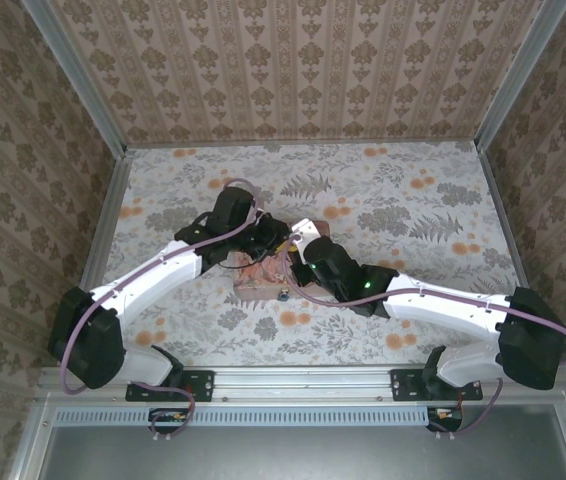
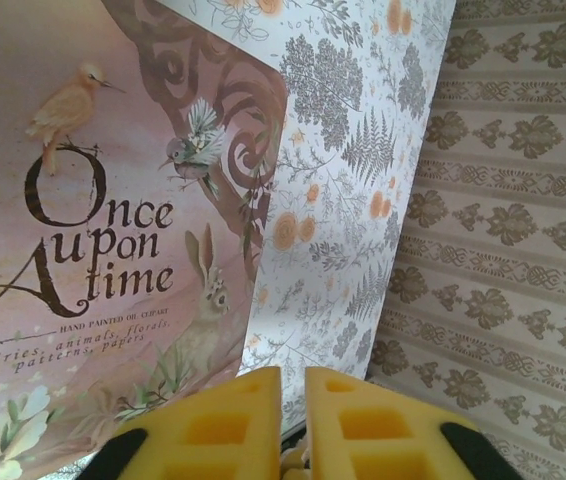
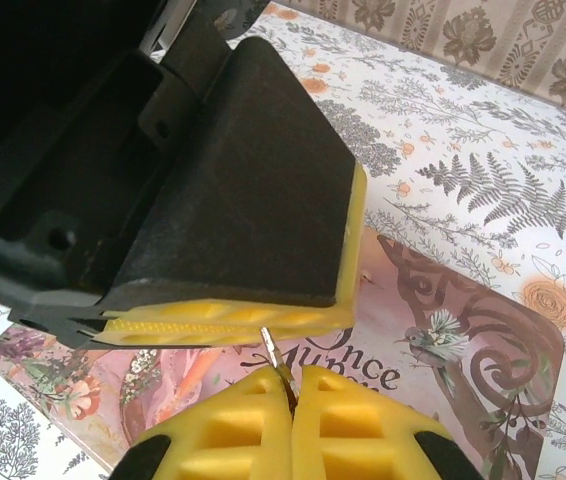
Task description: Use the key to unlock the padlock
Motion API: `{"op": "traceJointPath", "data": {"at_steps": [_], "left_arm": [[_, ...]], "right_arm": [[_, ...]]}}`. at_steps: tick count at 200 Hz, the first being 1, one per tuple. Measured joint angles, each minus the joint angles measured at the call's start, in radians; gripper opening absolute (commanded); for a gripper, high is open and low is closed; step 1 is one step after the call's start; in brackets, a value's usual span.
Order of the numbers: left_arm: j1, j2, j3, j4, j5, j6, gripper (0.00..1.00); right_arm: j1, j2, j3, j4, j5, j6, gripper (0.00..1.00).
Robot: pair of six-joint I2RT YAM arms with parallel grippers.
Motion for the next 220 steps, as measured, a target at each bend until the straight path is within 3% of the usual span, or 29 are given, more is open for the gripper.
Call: {"op": "traceJointPath", "data": {"at_steps": [37, 60, 76, 84, 113, 140, 170, 220], "left_arm": [[-0.002, 0.001, 0.0, 0.005, -0.005, -0.003, 0.0], [-0.005, 0.004, 0.0, 0.004, -0.013, -0.003, 0.0], [-0.005, 0.008, 0.0, 0.008, -0.014, -0.003, 0.0], [-0.007, 0.009, 0.0, 0.015, -0.014, -0.002, 0.0], [0.002, 0.01, 0.0, 0.019, -0.015, 0.056, 0.0], [0.043, 0.005, 0.0, 0.022, -0.027, 0.157, 0.0], [0.079, -0.013, 0.0, 0.026, -0.046, 0.285, 0.0], [0.087, -0.045, 0.0, 0.063, -0.044, 0.491, 0.0]], "right_arm": [[0.0, 0.003, 0.005, -0.007, 0.0, 0.001, 0.0], [0.0, 0.008, 0.006, -0.01, 0.0, 0.003, 0.0], [0.0, 0.008, 0.008, -0.015, 0.0, 0.008, 0.35], [0.0, 0.008, 0.01, -0.015, 0.0, 0.011, 0.46], [-0.013, -0.017, 0.011, -0.032, -0.014, 0.059, 0.74], [-0.085, -0.143, -0.037, -0.051, -0.063, 0.141, 0.9], [-0.188, -0.264, -0.111, -0.045, -0.148, 0.25, 0.93], [-0.297, -0.272, -0.201, 0.082, -0.365, 0.441, 0.93]]}}
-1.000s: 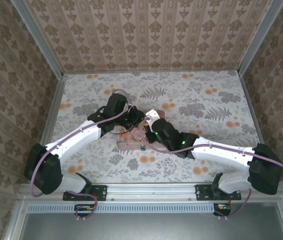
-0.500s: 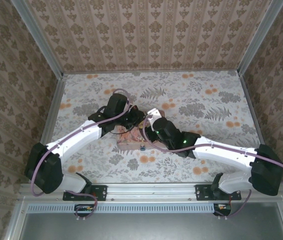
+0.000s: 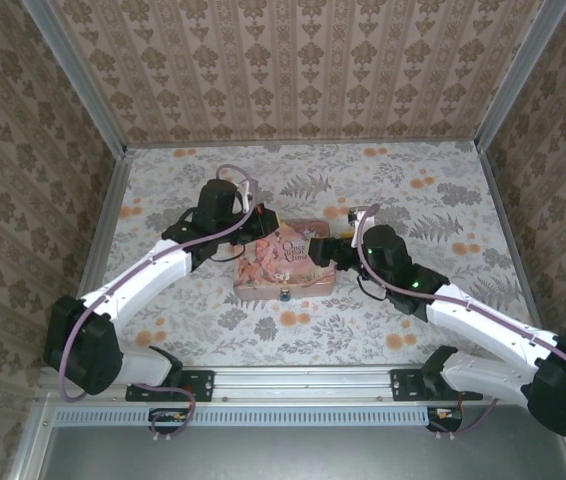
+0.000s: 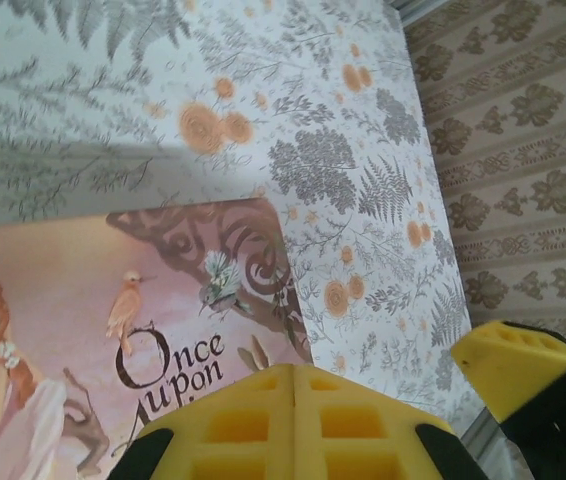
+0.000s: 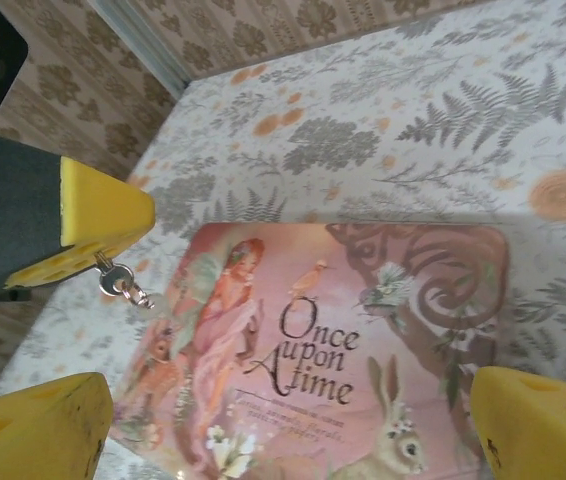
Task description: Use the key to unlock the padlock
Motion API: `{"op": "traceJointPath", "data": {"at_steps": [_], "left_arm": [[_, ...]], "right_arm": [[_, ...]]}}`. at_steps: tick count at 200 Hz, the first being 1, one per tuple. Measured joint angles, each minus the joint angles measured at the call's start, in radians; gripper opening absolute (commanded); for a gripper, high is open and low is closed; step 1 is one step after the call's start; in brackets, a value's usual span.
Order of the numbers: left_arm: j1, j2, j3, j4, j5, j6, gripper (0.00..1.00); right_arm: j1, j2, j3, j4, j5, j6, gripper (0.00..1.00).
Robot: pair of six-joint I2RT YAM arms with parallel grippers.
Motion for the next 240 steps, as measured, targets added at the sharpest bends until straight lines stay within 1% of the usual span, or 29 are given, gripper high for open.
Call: {"op": "traceJointPath", "data": {"at_steps": [32, 59, 91, 105, 124, 161, 179, 219, 240], "left_arm": [[0.0, -0.044, -0.025, 0.111, 0.018, 0.096, 0.0], [0.0, -0.081, -0.077, 0.219, 0.03, 0.134, 0.0], [0.002, -0.106, -0.166, 0.375, 0.034, 0.134, 0.0], [0.006, -0.11, -0.196, 0.434, 0.035, 0.128, 0.0], [0.008, -0.113, -0.22, 0.499, 0.038, 0.116, 0.0], [0.008, -0.113, -0.238, 0.6, 0.055, 0.077, 0.0], [0.008, -0.113, -0.238, 0.629, 0.07, 0.05, 0.0], [0.008, -0.113, -0.238, 0.659, 0.1, -0.008, 0.0], [0.009, -0.113, -0.238, 0.662, 0.107, -0.027, 0.0]], "right_arm": [[-0.03, 0.077, -0.018, 0.197, -0.126, 0.149, 0.9], [-0.038, 0.174, -0.03, 0.376, -0.207, 0.266, 0.86], [-0.049, 0.264, -0.047, 0.592, -0.265, 0.392, 0.76], [-0.053, 0.297, -0.048, 0.678, -0.277, 0.438, 0.71], [-0.055, 0.34, -0.048, 0.778, -0.293, 0.488, 0.66], [-0.055, 0.406, -0.048, 0.9, -0.31, 0.555, 0.56], [-0.055, 0.432, -0.043, 0.946, -0.329, 0.569, 0.53], [-0.058, 0.482, -0.04, 1.059, -0.373, 0.6, 0.46], [-0.06, 0.497, -0.04, 1.101, -0.382, 0.615, 0.44]]}}
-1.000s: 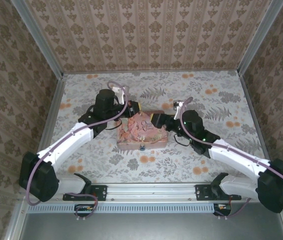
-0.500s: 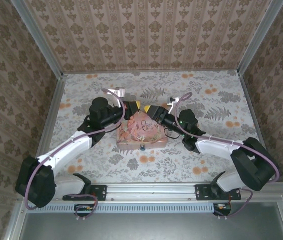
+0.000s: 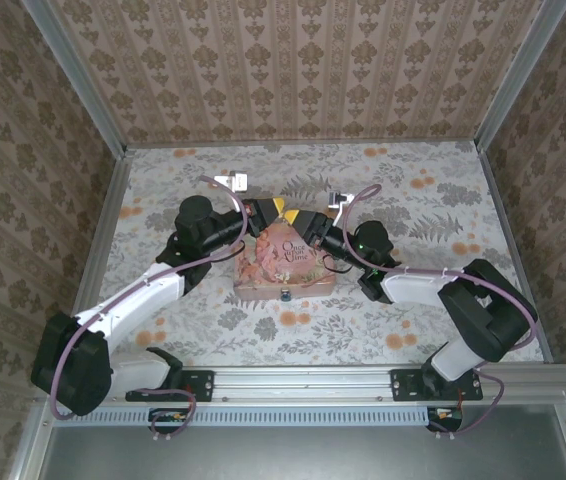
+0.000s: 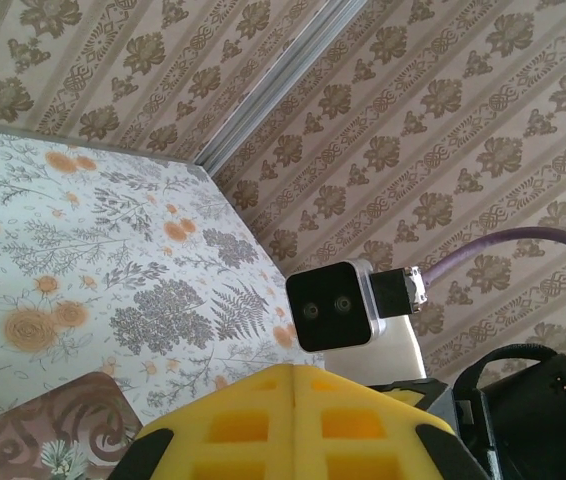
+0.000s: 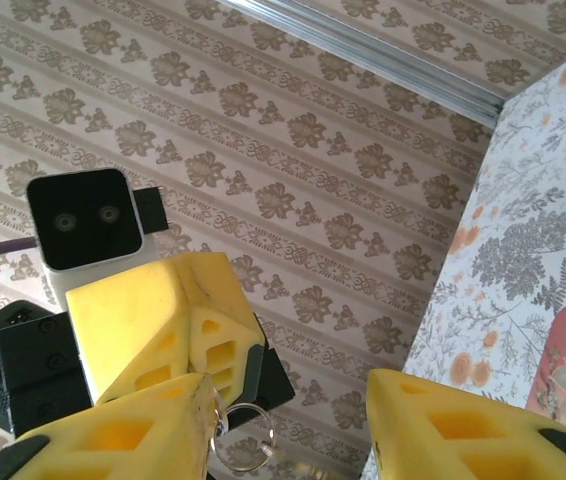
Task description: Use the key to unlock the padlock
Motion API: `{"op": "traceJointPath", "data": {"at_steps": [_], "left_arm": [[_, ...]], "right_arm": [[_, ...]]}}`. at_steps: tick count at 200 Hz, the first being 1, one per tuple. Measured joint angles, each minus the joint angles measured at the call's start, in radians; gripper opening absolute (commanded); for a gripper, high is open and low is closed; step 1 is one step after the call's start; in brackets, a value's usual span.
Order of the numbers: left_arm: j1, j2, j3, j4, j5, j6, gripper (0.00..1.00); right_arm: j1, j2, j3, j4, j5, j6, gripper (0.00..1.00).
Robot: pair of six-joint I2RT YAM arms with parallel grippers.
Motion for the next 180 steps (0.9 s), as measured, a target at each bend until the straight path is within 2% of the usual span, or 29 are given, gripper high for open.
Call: {"op": "traceJointPath", "data": {"at_steps": [128, 180], "left_arm": [[0.003, 0.021, 0.0, 0.013, 0.018, -0.029, 0.0], [0.003, 0.025, 0.0, 0.019, 0.018, -0.03, 0.0]], "right_arm": [[0.0, 0.002, 0.002, 0.045, -0.048, 0.005, 0.3], [0.0, 0.004, 0.003, 0.046, -0.062, 0.015, 0.28]]}}
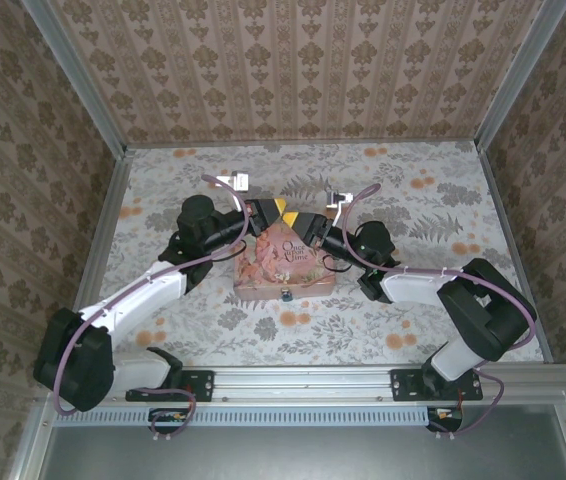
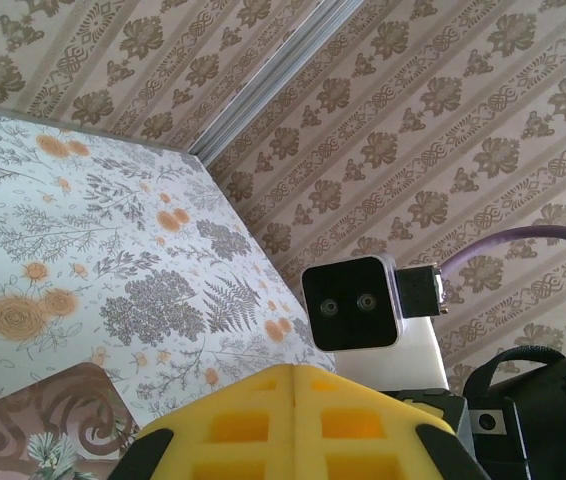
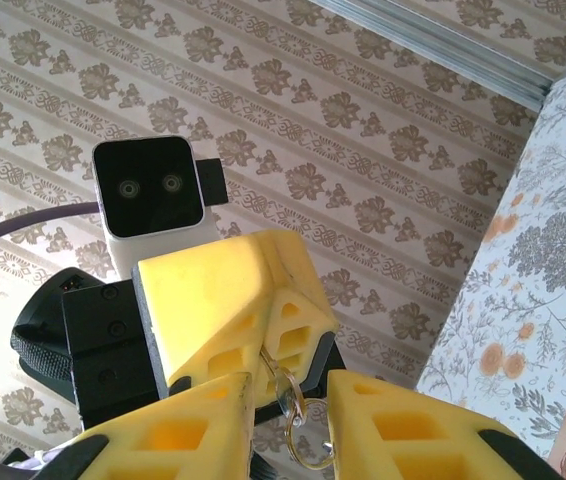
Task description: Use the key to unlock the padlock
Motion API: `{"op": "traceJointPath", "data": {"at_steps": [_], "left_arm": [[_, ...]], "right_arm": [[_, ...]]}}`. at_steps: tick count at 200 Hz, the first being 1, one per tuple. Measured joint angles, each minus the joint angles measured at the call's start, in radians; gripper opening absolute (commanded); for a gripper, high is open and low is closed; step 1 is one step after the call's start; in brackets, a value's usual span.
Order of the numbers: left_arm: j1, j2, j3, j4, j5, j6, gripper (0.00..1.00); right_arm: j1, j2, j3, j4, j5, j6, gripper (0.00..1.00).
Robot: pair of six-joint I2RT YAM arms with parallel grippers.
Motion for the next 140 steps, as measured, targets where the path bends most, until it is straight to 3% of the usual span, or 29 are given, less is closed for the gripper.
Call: {"op": "traceJointPath", "data": {"at_steps": [140], "left_arm": [[0.0, 0.002, 0.0, 0.021, 0.0, -0.011, 0.0]], "right_arm": [[0.0, 0.02, 0.021, 0.015, 0.0, 0.009, 0.24]]}}
